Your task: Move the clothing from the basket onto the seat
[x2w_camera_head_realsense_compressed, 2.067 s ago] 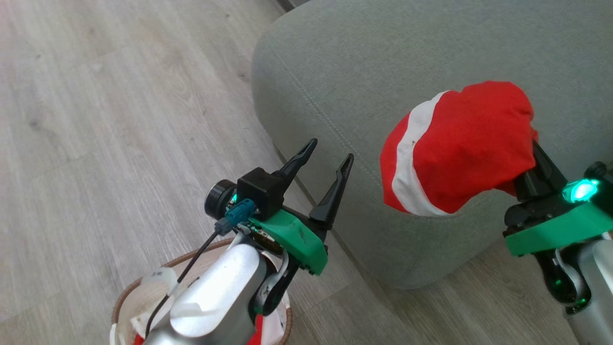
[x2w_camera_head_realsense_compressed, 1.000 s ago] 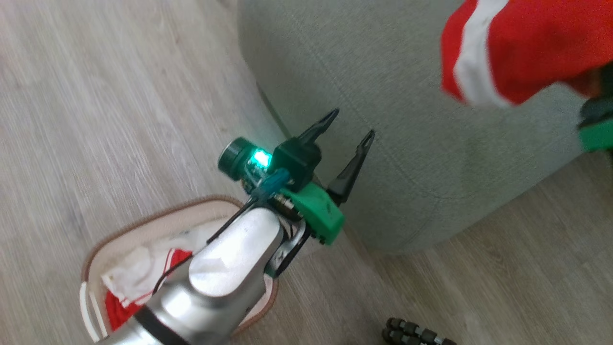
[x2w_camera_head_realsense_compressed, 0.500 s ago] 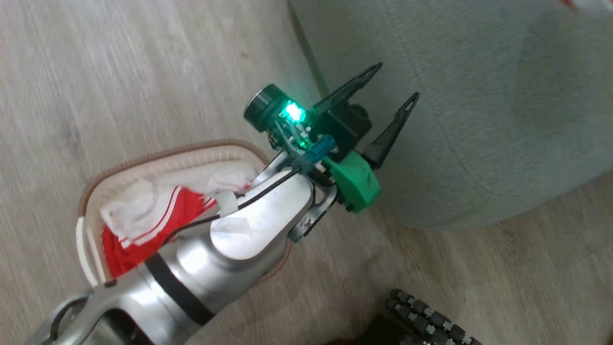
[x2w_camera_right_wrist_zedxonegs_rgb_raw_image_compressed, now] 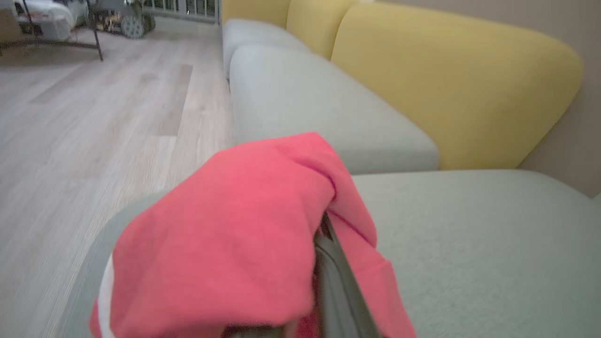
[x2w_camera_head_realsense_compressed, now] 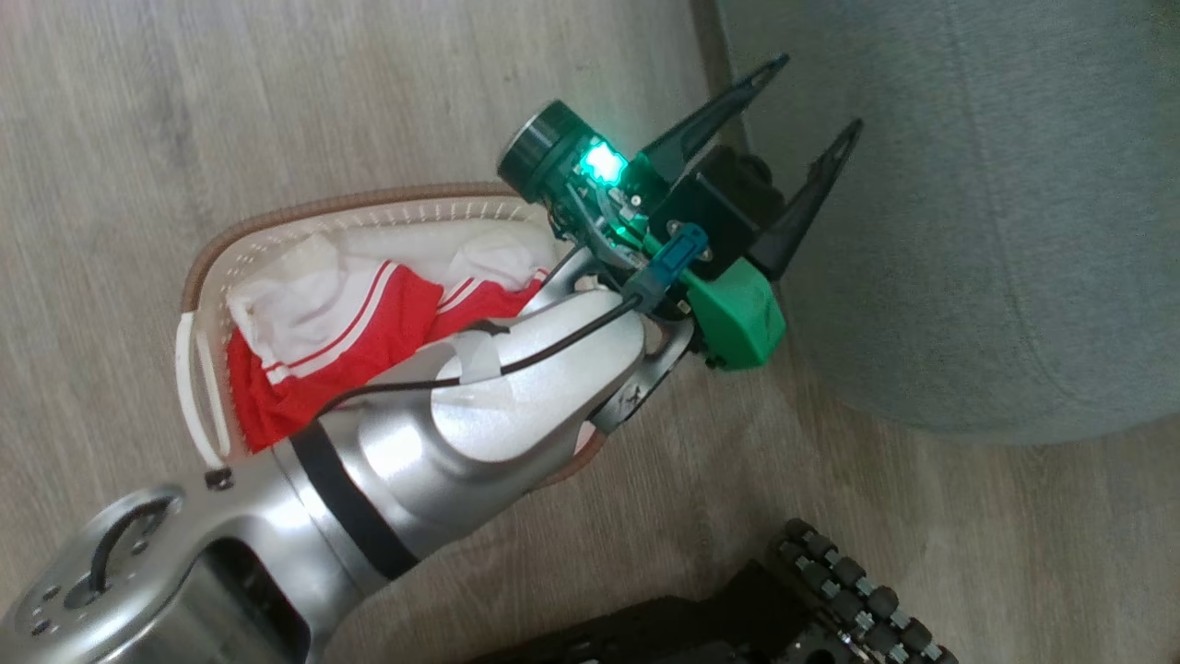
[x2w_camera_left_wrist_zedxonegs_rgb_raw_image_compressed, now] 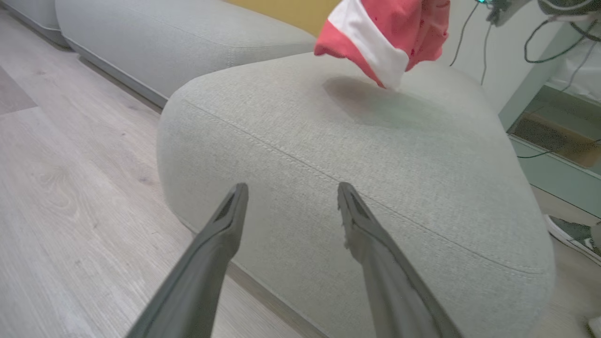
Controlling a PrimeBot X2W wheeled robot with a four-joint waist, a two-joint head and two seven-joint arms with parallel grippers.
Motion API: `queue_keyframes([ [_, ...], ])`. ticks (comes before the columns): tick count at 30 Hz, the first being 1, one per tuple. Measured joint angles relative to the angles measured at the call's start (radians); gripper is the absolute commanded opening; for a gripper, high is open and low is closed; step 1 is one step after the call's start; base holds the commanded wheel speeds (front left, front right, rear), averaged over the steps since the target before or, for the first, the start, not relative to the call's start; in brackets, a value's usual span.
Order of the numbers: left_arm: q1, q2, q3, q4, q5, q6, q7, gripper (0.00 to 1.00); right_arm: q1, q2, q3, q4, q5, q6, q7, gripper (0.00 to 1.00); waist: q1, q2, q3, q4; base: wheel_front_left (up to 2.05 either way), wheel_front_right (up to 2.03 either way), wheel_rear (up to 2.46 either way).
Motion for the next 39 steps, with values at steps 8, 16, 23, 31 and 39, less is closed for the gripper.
queue_keyframes([
  [8,-0.034,0.000,-0.042,0.015,-0.049,0.033,-0.016,1.00,-0.022,-0.005,0.285,0.053,0.141,0.000,0.001,0.00,-0.0001,0.0000,0.013,0.021,0.00,0.00,0.00],
  [16,-0.039,0.000,-0.062,0.032,-0.091,0.040,-0.030,1.00,-0.068,-0.069,0.556,0.093,0.351,0.000,0.164,0.03,-0.0001,0.0000,-0.022,0.009,0.00,0.00,0.00],
  [23,-0.038,0.000,-0.080,0.053,-0.126,0.039,-0.045,1.00,-0.113,-0.087,0.699,0.119,0.430,0.000,0.169,1.00,-0.0001,0.0000,-0.085,0.005,0.00,0.00,0.00],
  [31,-0.005,-0.001,-0.072,0.073,-0.155,0.029,-0.063,1.00,-0.128,-0.090,0.827,0.118,0.451,0.000,0.191,1.00,-0.0001,0.0001,-0.177,-0.002,0.00,0.00,0.00],
  [39,0.116,0.022,0.003,0.040,-0.157,-0.002,-0.066,1.00,-0.147,-0.111,0.951,0.094,0.458,0.000,0.199,1.00,-0.0002,0.0001,-0.324,-0.015,0.00,0.00,0.00],
])
